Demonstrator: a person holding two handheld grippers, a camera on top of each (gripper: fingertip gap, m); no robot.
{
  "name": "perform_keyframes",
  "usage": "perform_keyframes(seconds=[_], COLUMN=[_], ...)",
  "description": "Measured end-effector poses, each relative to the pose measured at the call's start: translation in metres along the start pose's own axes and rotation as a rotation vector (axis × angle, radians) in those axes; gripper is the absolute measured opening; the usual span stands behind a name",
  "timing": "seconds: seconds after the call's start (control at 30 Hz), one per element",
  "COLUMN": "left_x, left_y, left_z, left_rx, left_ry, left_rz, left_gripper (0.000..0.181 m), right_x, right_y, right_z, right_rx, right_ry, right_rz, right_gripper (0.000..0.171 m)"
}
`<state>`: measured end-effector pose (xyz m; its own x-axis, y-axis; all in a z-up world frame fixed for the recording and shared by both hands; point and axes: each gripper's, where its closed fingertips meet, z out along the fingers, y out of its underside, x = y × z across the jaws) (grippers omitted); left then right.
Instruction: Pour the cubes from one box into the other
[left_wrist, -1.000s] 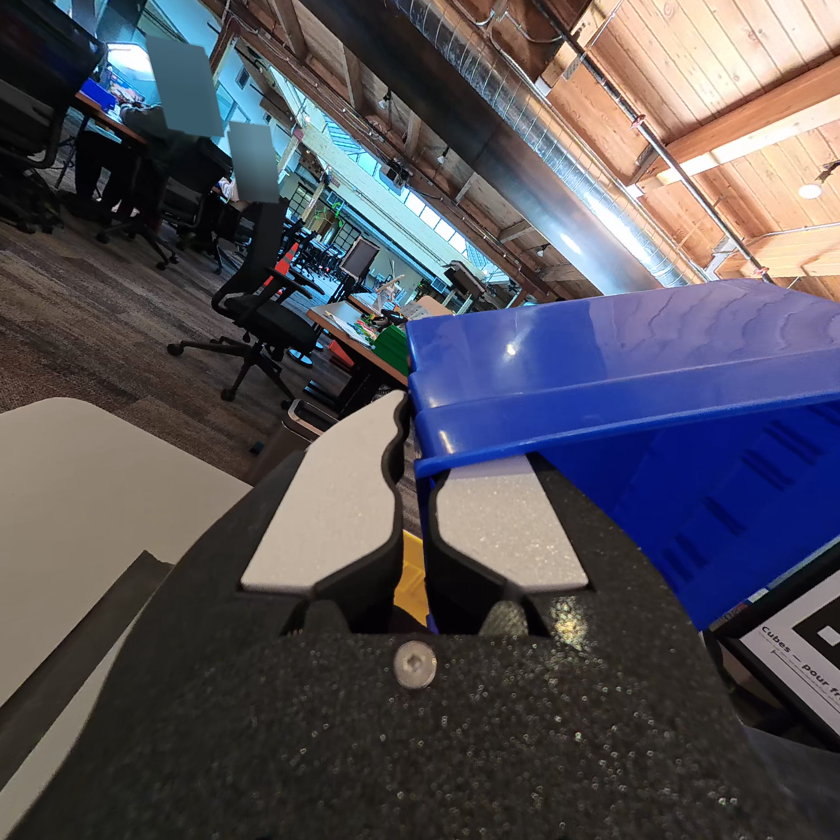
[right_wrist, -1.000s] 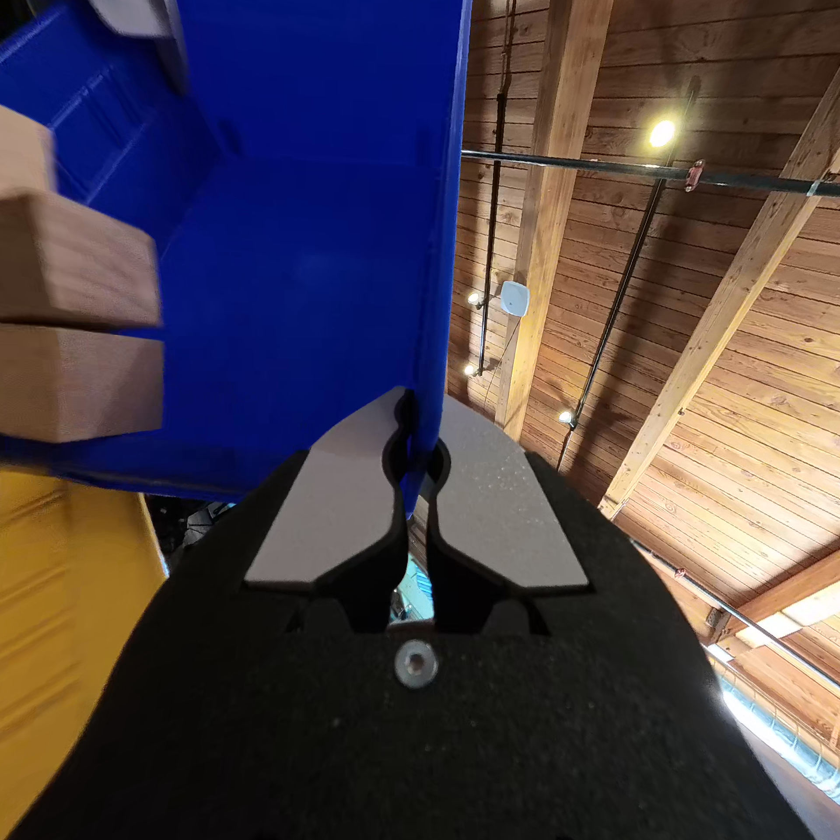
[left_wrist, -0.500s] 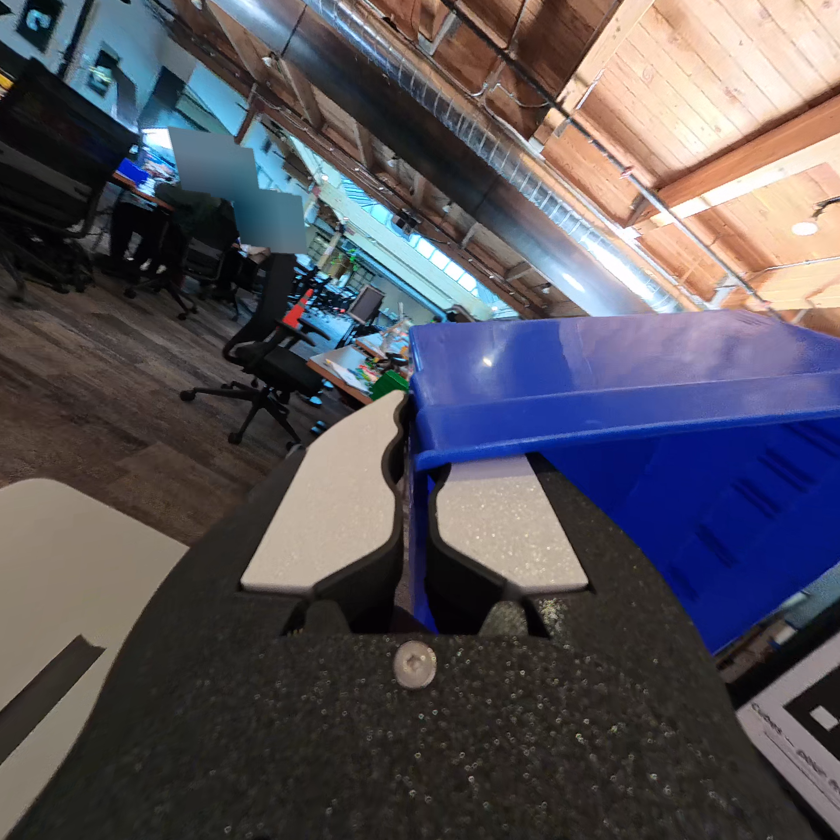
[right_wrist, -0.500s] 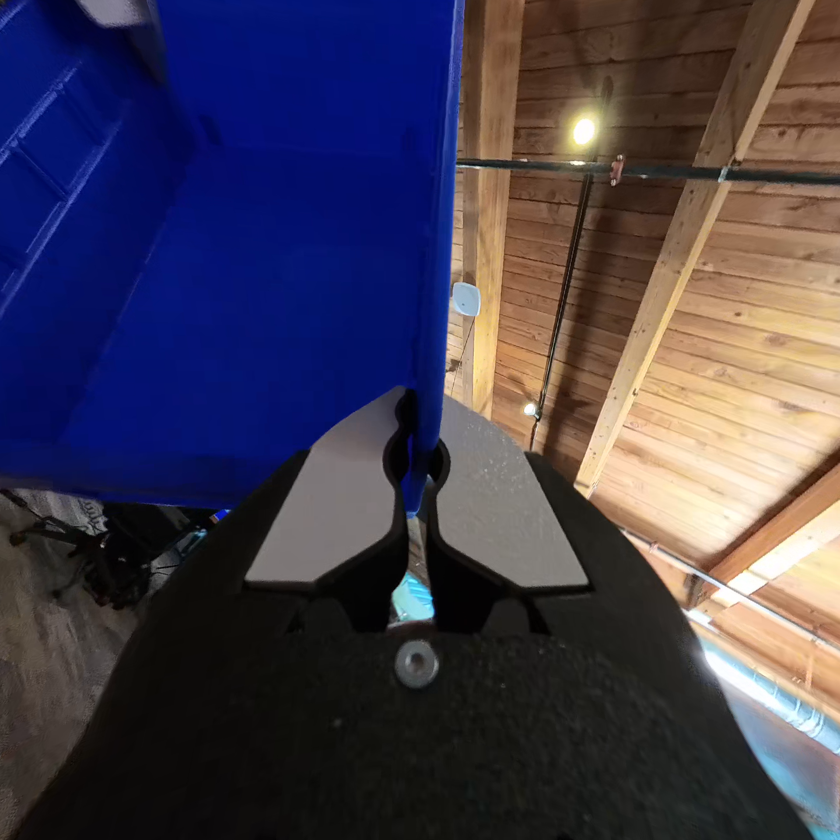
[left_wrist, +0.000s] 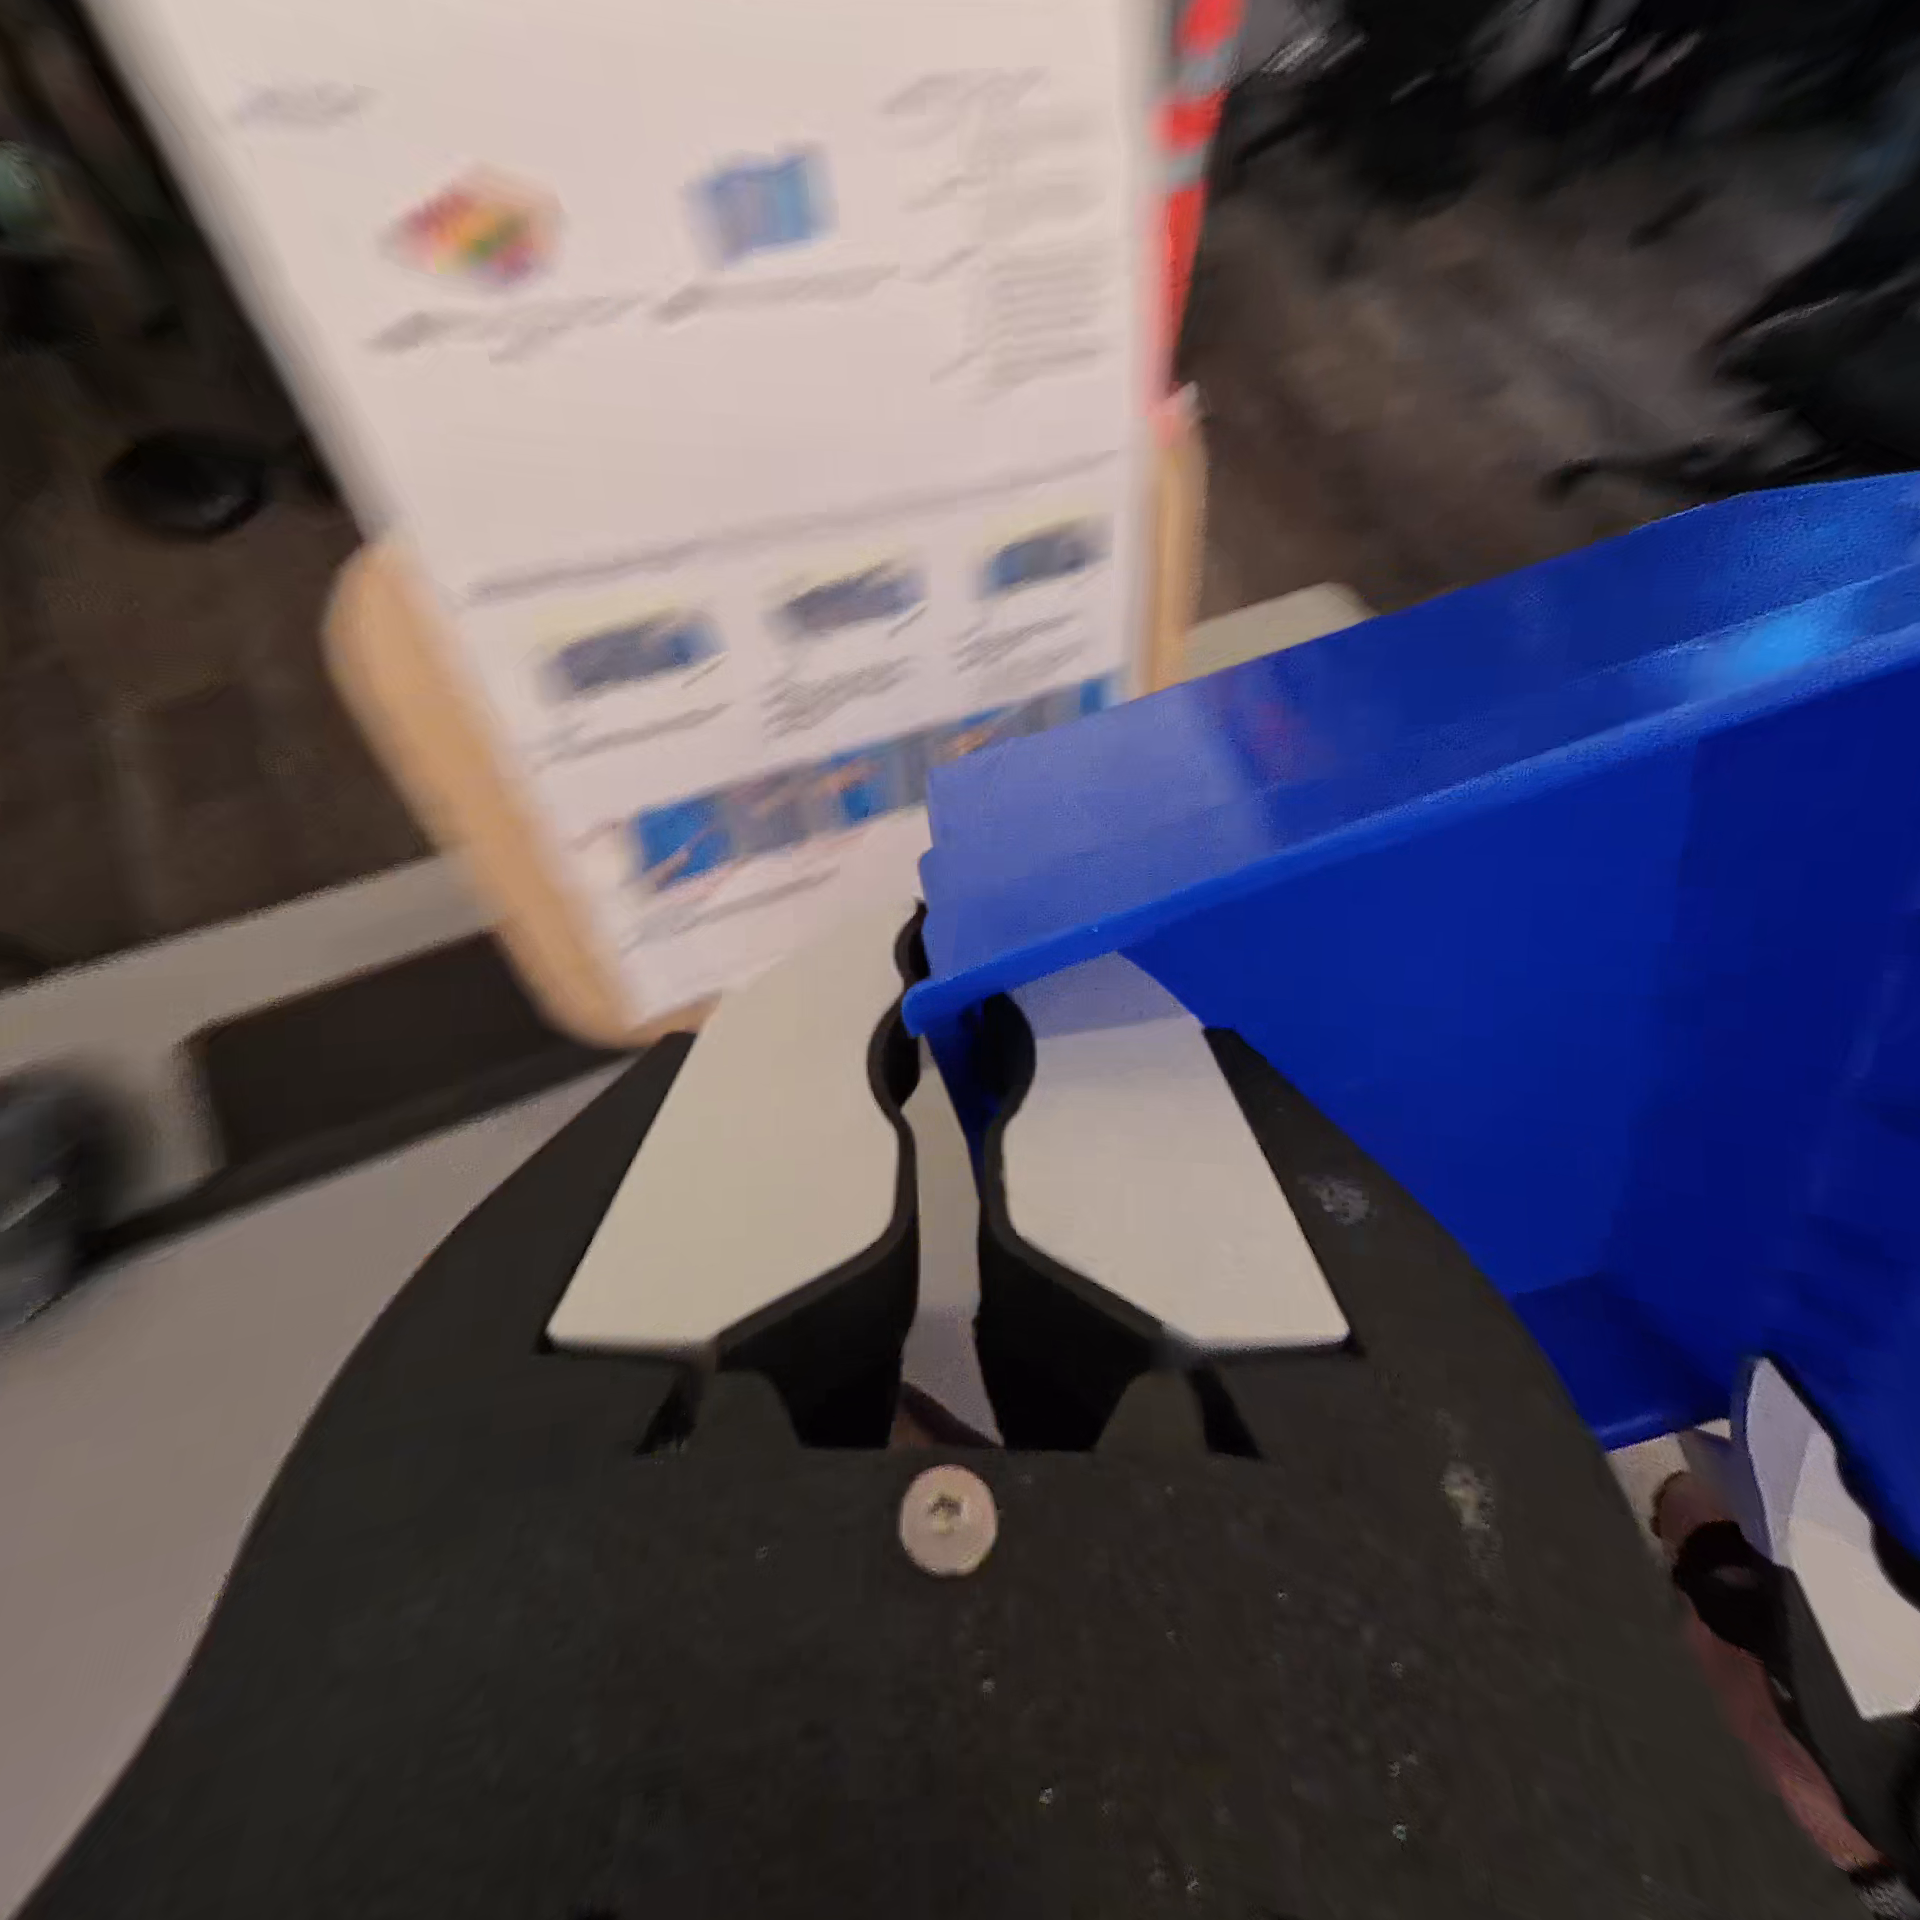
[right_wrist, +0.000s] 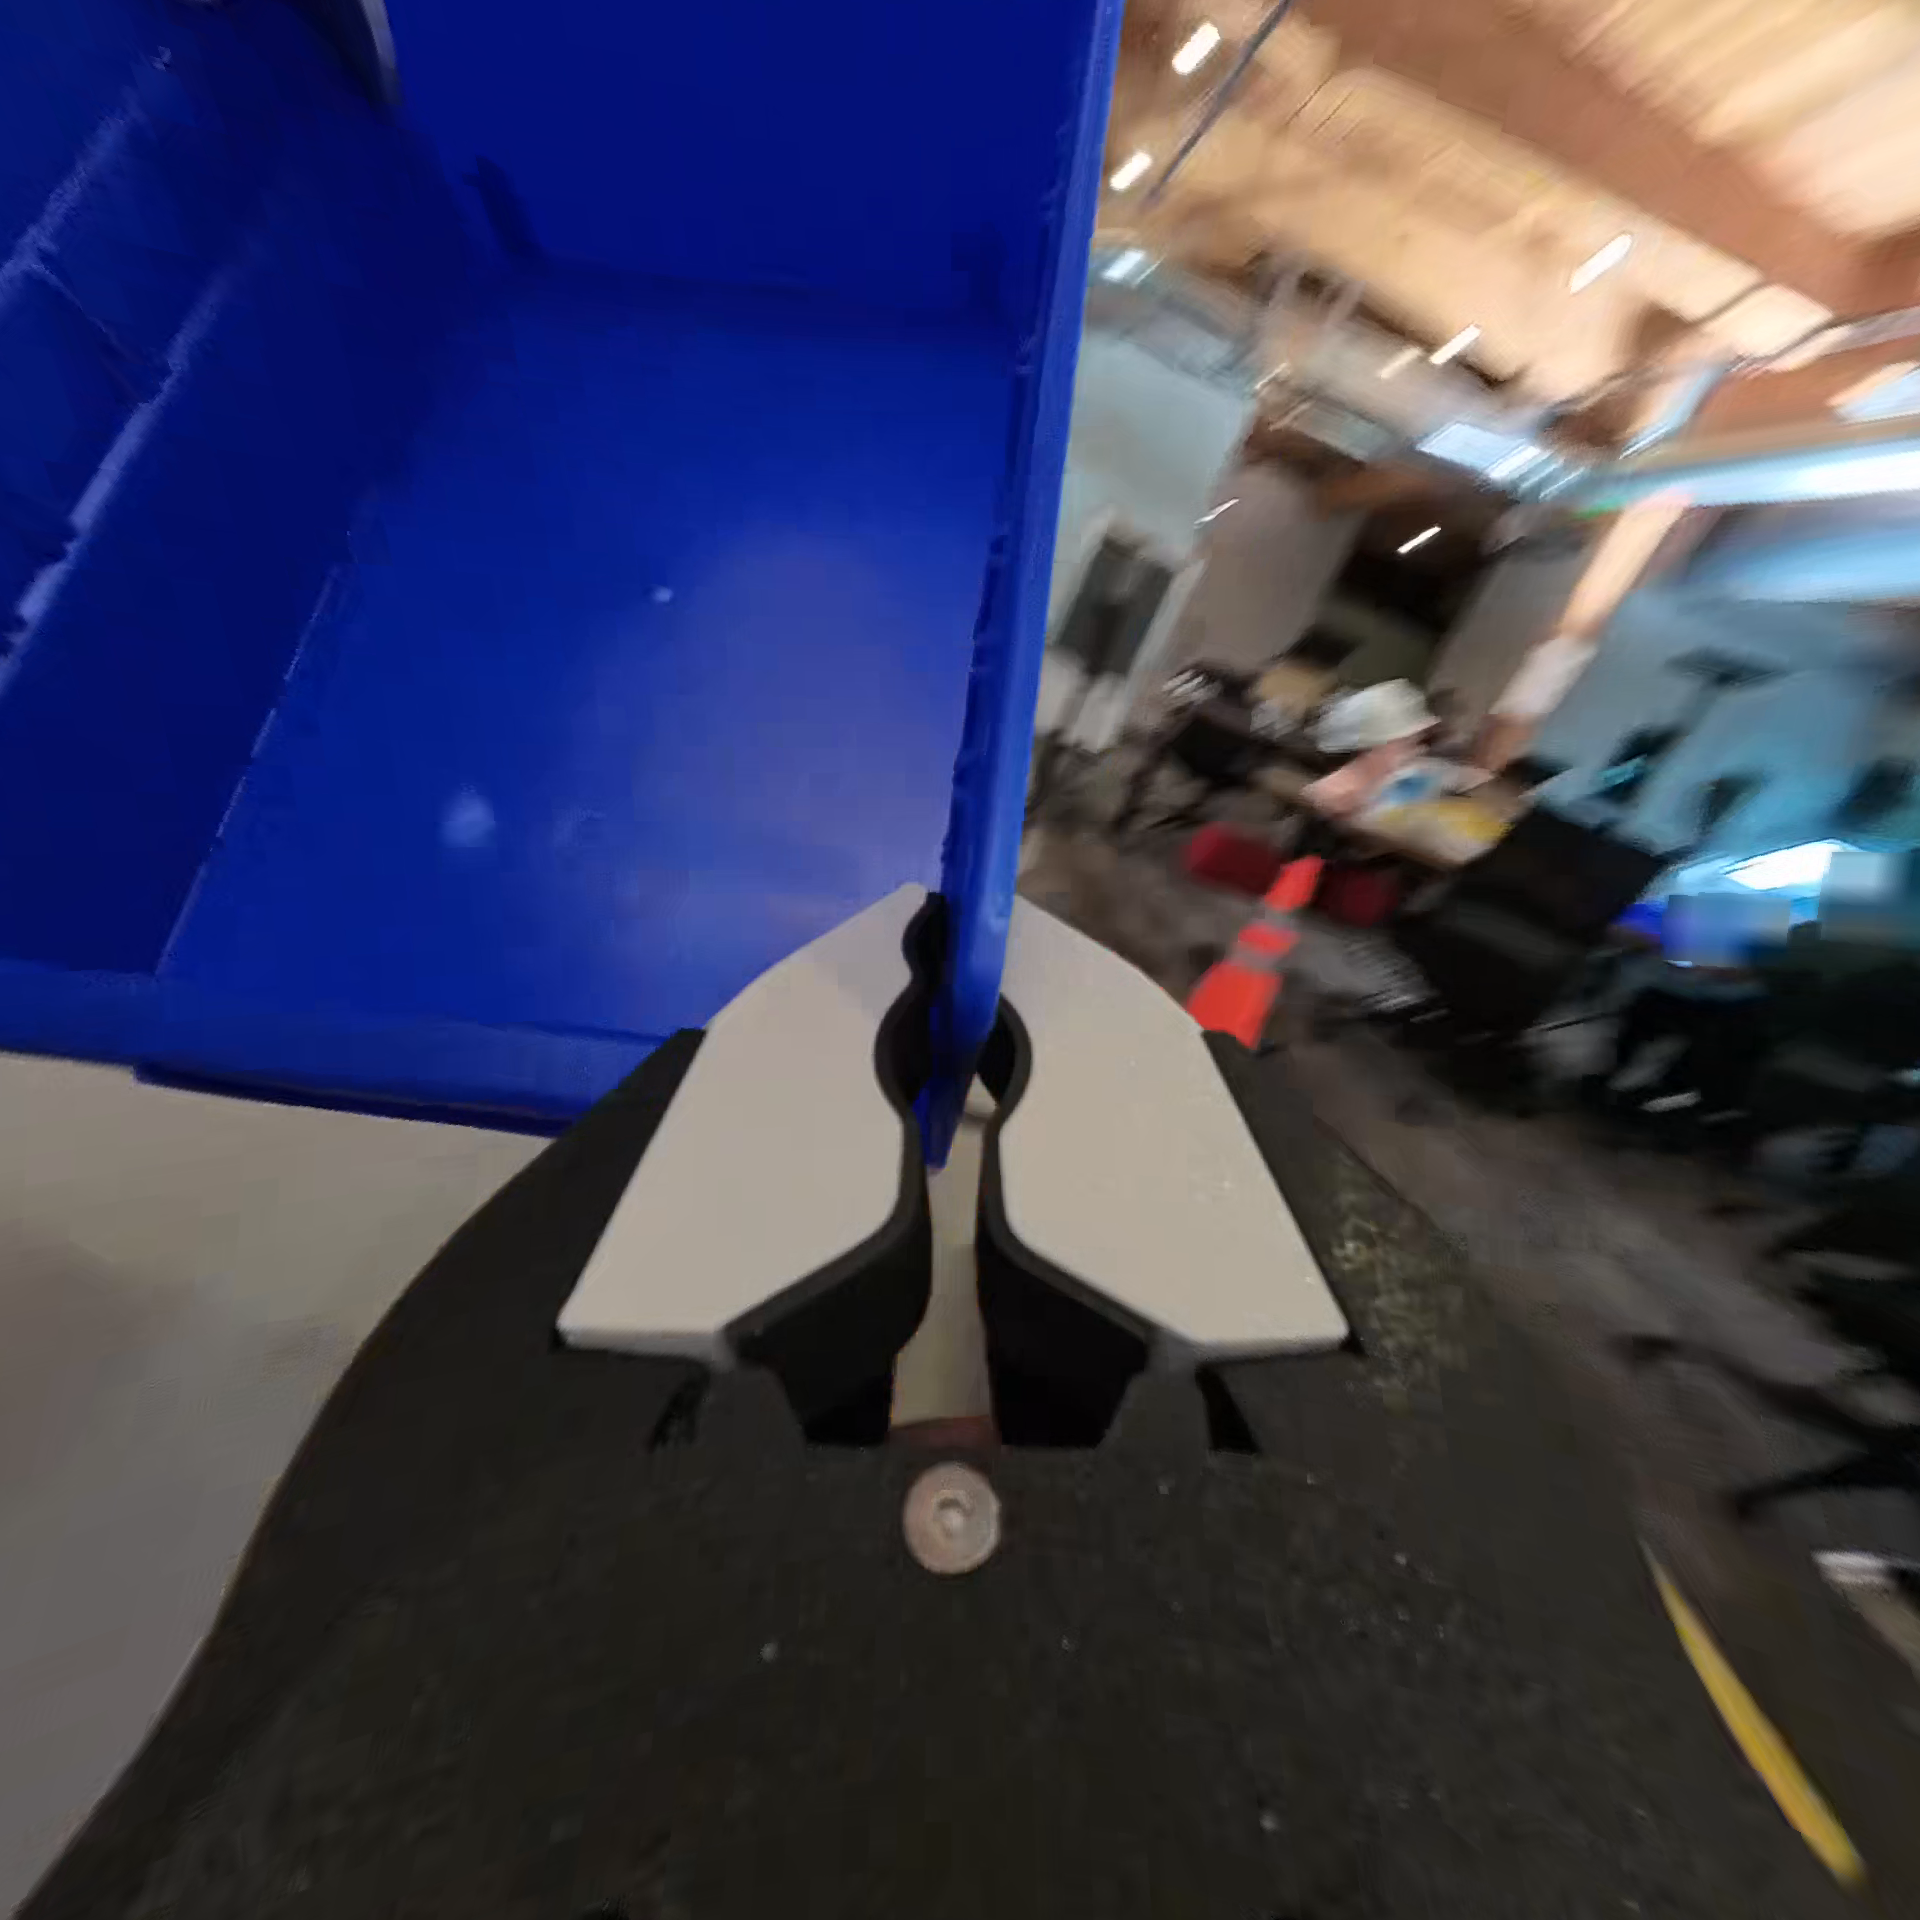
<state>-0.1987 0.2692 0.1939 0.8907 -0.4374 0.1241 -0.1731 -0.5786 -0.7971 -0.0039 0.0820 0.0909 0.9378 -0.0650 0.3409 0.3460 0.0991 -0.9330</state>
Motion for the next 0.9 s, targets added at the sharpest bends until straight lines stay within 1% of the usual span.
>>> perform_keyframes(seconds=[0.1, 0.17, 0.27, 0.33, 0.43, 0.5, 0.67, 0.77, 0.83, 0.9], left_x=[-0.118, -0.184, -0.254, -0.284, -0.313, -0.323, -0.334, -0.343, -0.345, -0.348], left_y=[0.071, 0.121, 0.177, 0.210, 0.250, 0.263, 0.272, 0.285, 0.286, 0.285], left_z=[-0.039, -0.054, -0.053, -0.040, -0.011, 0.011, 0.078, 0.109, 0.119, 0.117], left_rx=[-0.201, -0.307, -0.367, -0.425, -0.523, -0.558, -0.583, -0.625, -0.609, -0.606], left_ry=[-0.216, -0.307, -0.366, -0.364, -0.325, -0.291, -0.219, -0.217, -0.186, -0.169], left_rz=[-0.037, -0.096, -0.191, -0.217, -0.251, -0.260, -0.264, -0.277, -0.312, -0.354], left_gripper=[0.006, 0.006, 0.005, 0.005, 0.005, 0.005, 0.005, 0.005, 0.005, 0.007], right_x=[-0.133, -0.208, -0.291, -0.324, -0.352, -0.360, -0.372, -0.378, -0.374, -0.373], right_y=[0.007, 0.015, 0.031, 0.045, 0.067, 0.076, 0.094, 0.101, 0.103, 0.104], right_z=[-0.012, -0.024, -0.038, -0.045, -0.047, -0.041, -0.021, -0.011, -0.001, 0.006], right_rx=[-0.159, -0.272, -0.400, -0.480, -0.582, -0.621, -0.710, -0.735, -0.730, -0.725], right_ry=[-0.262, -0.389, -0.514, -0.572, -0.637, -0.667, -0.720, -0.762, -0.761, -0.780], right_rz=[0.198, 0.281, 0.327, 0.304, 0.308, 0.317, 0.343, 0.396, 0.397, 0.438], right_gripper=[0.003, 0.004, 0.006, 0.008, 0.010, 0.012, 0.021, 0.025, 0.024, 0.025])
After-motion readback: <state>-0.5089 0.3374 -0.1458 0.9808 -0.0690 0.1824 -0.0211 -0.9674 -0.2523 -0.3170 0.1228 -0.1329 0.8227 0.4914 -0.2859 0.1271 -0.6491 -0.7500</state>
